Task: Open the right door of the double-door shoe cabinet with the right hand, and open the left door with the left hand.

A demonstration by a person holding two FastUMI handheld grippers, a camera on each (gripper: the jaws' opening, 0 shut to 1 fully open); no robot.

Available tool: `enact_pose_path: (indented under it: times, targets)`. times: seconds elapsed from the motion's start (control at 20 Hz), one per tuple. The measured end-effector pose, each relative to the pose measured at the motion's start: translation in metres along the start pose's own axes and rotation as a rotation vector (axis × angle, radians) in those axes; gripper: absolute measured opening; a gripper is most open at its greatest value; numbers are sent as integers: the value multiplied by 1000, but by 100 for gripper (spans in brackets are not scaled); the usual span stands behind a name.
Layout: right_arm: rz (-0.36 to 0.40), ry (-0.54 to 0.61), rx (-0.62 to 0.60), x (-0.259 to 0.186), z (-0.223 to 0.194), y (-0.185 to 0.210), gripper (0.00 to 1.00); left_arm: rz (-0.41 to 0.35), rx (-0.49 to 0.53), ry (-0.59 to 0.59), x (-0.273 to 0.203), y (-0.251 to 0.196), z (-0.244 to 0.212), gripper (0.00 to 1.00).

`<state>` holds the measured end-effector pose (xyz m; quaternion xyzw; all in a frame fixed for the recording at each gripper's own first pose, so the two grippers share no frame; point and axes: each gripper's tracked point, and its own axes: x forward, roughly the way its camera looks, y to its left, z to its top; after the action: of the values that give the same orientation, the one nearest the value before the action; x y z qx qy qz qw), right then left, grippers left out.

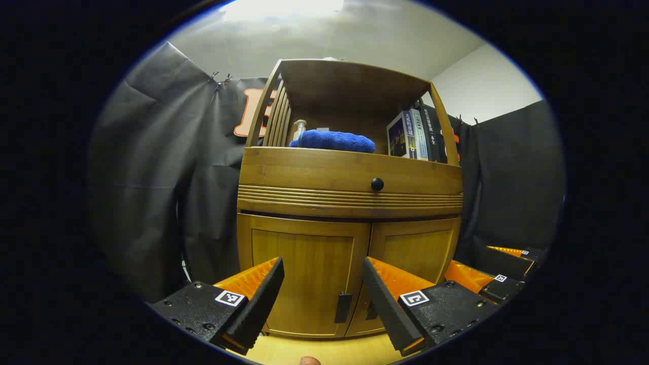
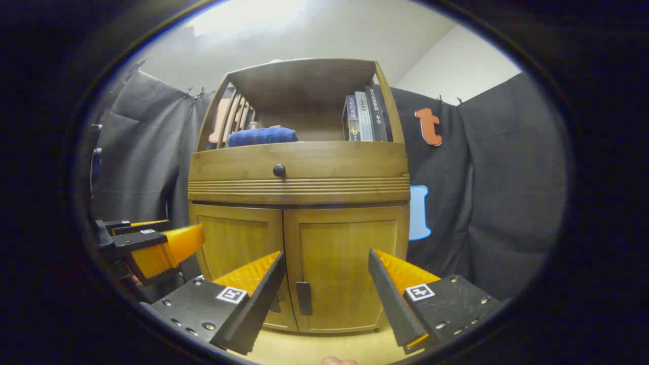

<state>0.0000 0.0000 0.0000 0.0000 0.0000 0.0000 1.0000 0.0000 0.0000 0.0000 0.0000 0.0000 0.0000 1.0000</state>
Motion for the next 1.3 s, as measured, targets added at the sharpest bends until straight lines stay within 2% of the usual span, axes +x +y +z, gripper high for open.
enact_pose_path:
  times: [0.1, 0.5, 0.55, 0.75, 0.8, 1.0, 1.05, 1.15, 1.25, 1.3]
  targets:
    - [-1, -7, -1, 0, 3, -3, 98, -5, 3, -2, 2, -3, 0, 92]
    - [8, -10, -10, 1, 1, -10, 96, 19, 22, -18, 3, -1, 5, 92]
    - [10, -7, -8, 1, 0, -9, 96, 20, 21, -18, 3, -1, 5, 95]
    - [16, 12, -12, 7, -13, -7, 96, 31, 22, -11, 1, 5, 3, 92]
    - [22, 23, -11, 10, -20, -5, 96, 37, 23, -10, 0, 8, 2, 95]
    - [36, 112, -24, 33, -63, 5, 98, 68, 35, 9, -5, 32, -3, 95]
    - [38, 139, -25, 40, -75, 8, 96, 83, 42, 10, -7, 42, -3, 92]
    - [52, 190, -14, 54, -97, 19, 96, 120, 62, 14, -11, 62, -3, 95]
    - [58, 229, -15, 69, -114, 28, 98, 150, 82, 11, -14, 83, -1, 92]
    - [62, 241, -21, 75, -123, 32, 98, 162, 89, 9, -15, 92, 0, 95]
